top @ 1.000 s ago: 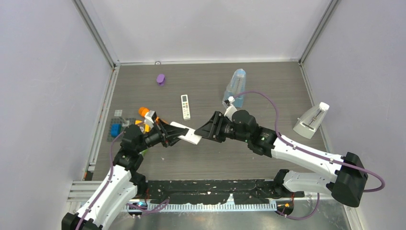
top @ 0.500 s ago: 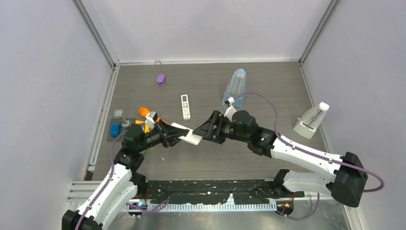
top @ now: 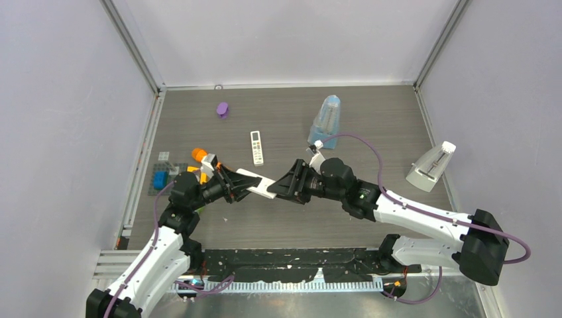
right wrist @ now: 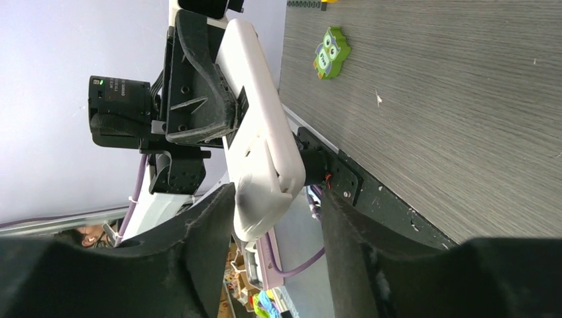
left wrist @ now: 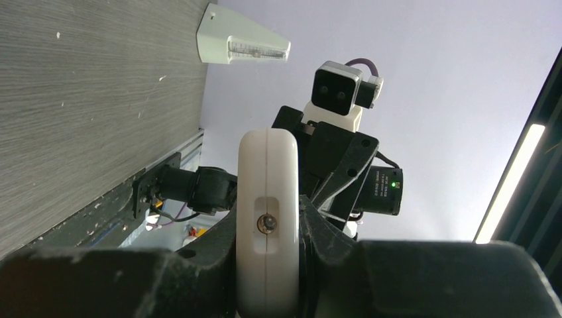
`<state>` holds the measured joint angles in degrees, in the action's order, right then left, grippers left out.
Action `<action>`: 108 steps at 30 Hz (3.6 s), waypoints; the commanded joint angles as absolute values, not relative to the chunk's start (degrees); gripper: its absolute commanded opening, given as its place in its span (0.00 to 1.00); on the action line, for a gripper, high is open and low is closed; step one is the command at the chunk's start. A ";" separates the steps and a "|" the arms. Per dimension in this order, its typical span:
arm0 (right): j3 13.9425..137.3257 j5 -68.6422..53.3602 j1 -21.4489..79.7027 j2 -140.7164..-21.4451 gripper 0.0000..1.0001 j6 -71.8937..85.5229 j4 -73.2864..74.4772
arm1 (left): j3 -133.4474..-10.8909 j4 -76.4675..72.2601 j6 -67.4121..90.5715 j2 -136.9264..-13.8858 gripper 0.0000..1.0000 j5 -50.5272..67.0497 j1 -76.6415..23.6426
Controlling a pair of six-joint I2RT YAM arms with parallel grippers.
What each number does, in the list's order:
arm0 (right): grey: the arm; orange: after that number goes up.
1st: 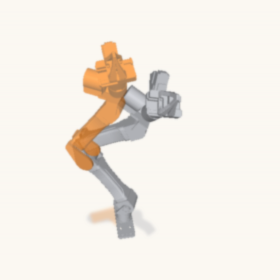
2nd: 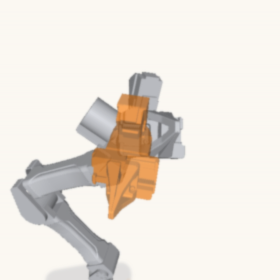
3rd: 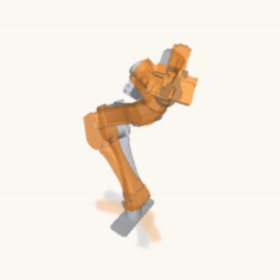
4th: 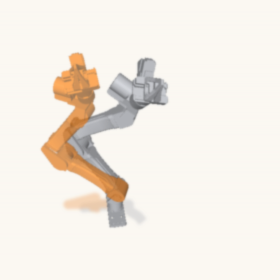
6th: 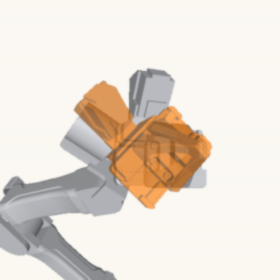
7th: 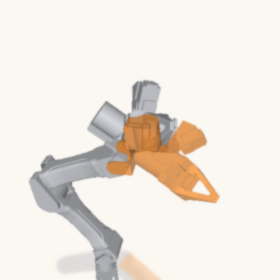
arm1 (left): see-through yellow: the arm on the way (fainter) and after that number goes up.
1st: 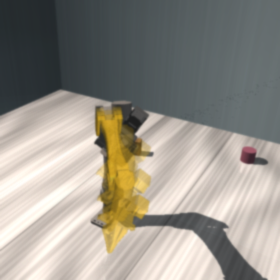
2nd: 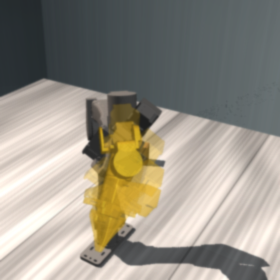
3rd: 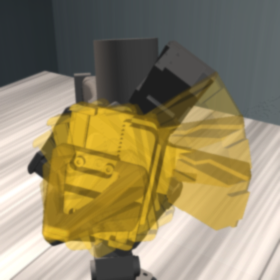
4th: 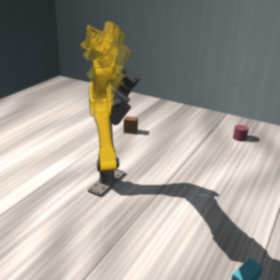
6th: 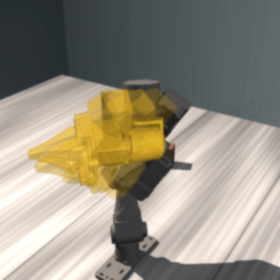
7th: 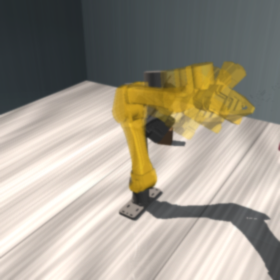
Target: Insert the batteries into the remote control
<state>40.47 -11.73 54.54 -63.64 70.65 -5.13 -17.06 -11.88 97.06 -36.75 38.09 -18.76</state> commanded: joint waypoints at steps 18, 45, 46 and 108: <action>33.47 -6.67 54.75 -59.45 0.17 77.58 -17.83 | -17.50 -15.51 94.57 -36.10 0.00 40.01 -18.98; 28.48 1.30 56.79 -58.35 0.05 79.13 -37.68 | -16.62 -27.28 94.55 -34.35 0.00 37.69 -18.98; 28.35 1.14 56.89 -58.25 0.05 79.25 -38.51 | -16.49 -27.84 94.57 -34.08 0.00 37.08 -18.98; 26.30 -0.36 61.44 -59.52 0.05 79.43 -35.02 | -15.38 -33.92 97.14 -25.54 0.00 21.32 -21.44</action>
<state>28.62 3.14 60.27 -59.86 83.74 -37.82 -13.65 -26.33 94.72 -26.92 24.60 -21.52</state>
